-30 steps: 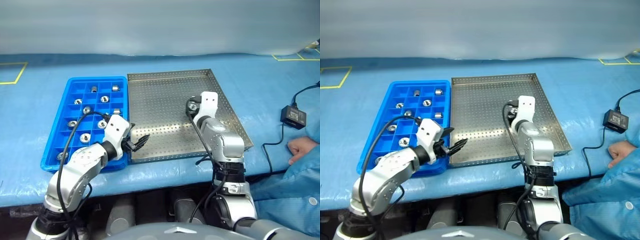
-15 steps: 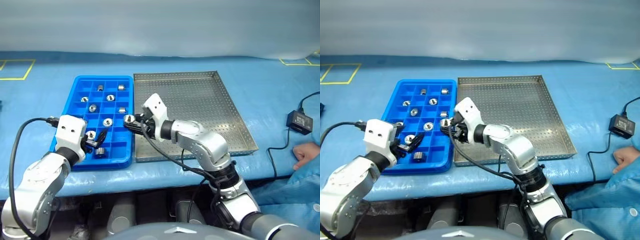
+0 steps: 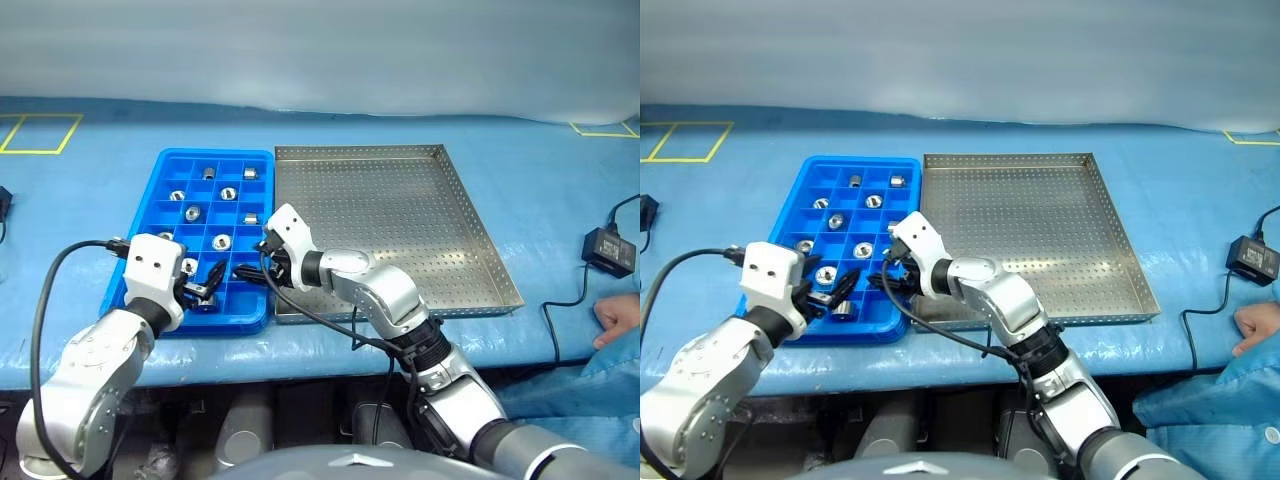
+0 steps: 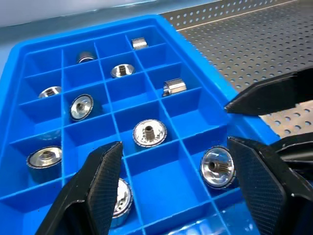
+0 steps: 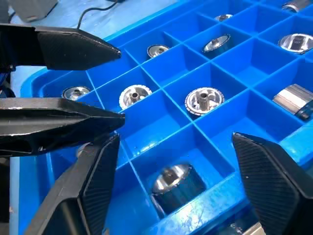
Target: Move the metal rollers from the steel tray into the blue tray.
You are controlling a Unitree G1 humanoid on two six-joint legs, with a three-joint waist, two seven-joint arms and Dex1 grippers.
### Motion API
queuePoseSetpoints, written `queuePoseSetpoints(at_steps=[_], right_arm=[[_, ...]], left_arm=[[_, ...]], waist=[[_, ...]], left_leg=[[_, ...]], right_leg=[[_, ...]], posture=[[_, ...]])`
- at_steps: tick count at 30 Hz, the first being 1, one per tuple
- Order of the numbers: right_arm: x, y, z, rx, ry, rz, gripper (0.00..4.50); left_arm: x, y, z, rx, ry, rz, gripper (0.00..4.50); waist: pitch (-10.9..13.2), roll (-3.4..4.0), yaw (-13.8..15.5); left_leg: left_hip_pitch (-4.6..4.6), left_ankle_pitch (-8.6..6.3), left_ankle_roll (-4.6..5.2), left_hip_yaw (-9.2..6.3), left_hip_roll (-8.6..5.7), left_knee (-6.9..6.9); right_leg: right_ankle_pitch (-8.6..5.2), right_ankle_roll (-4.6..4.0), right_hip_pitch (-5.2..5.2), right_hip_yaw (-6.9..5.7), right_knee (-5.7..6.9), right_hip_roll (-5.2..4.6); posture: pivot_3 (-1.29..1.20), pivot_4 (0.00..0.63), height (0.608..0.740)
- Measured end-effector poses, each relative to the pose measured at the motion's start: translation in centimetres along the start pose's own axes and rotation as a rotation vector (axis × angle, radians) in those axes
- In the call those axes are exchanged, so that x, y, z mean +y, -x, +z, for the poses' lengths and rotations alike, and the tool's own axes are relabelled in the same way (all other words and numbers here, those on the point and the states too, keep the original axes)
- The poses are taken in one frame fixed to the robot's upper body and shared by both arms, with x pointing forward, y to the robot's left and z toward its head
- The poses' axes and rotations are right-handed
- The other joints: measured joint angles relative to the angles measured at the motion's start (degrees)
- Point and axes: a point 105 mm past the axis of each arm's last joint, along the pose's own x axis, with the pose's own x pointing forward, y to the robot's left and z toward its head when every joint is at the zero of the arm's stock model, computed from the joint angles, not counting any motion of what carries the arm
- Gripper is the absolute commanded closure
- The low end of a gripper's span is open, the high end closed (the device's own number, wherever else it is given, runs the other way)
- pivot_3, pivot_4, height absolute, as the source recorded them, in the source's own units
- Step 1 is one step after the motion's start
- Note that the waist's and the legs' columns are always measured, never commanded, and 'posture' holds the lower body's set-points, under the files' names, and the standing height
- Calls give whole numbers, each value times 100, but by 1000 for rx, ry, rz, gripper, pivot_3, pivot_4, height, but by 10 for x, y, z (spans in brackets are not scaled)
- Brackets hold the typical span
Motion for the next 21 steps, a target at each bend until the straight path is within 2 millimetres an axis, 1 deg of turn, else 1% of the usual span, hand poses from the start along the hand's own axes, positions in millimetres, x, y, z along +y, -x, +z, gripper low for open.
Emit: queuePoseSetpoints(at_steps=[2,4,6,7,8,9,13,16,19,20,21], right_arm=[[-5,3,4,-15,13,-30,826],[-13,15,14,-68,27,-80,826],[-25,34,25,-122,62,-147,826],[-33,47,26,-135,74,-187,826],[-37,52,26,-136,77,-204,826],[-46,67,21,-117,85,-245,826],[-70,104,-3,-16,94,-364,826],[-85,126,-13,36,117,-448,826],[-95,144,-20,63,114,-507,826],[-96,148,-22,61,104,-517,804],[-95,151,-24,52,88,-518,645]], left_arm=[[-3,-2,3,-10,-4,-13,771],[-9,-7,5,-20,2,-40,771],[-17,-13,7,-23,2,-82,771],[-21,-18,9,-32,6,-98,771],[-22,-20,10,-35,10,-102,771],[-24,-26,11,-43,21,-109,771],[-26,-42,9,-34,27,-104,771],[-32,-54,11,-49,44,-131,771],[-31,-61,15,-75,35,-141,771],[-30,-62,16,-86,33,-146,612],[-31,-63,17,-95,30,-156,428]], waist=[[0,0,2],[0,0,37],[0,0,63],[-1,-2,80],[-1,-2,84],[-1,-2,101],[0,0,17],[0,0,-83],[0,0,-172],[0,0,-202],[0,0,-229]], left_leg=[[-2,0,0,0,0,0],[-4,0,0,0,-3,1],[-8,0,0,1,-6,1],[-6,0,0,4,-6,2],[-7,0,0,6,-8,2],[-8,0,0,12,-8,2],[-6,0,0,24,-4,0],[-5,0,1,25,-2,0],[-4,0,1,27,-2,-2],[-4,0,1,27,-2,-2],[-3,-1,2,28,-2,-2]], right_leg=[[0,0,-1,0,0,0],[0,0,0,-2,-2,-2],[0,1,1,-4,-5,-4],[0,1,4,-3,-8,-5],[0,1,4,-3,-8,-5],[0,1,5,-4,-9,-6],[0,1,-2,0,-7,-1],[0,0,-2,1,-5,1],[0,0,-2,5,-5,4],[0,0,-1,7,-5,5],[0,0,-2,9,-6,6]], posture=[[199,150,740],[191,150,740],[181,150,740],[171,150,740],[164,150,740],[138,150,740],[94,150,740],[53,150,740],[28,150,740],[23,150,740],[18,150,740]])
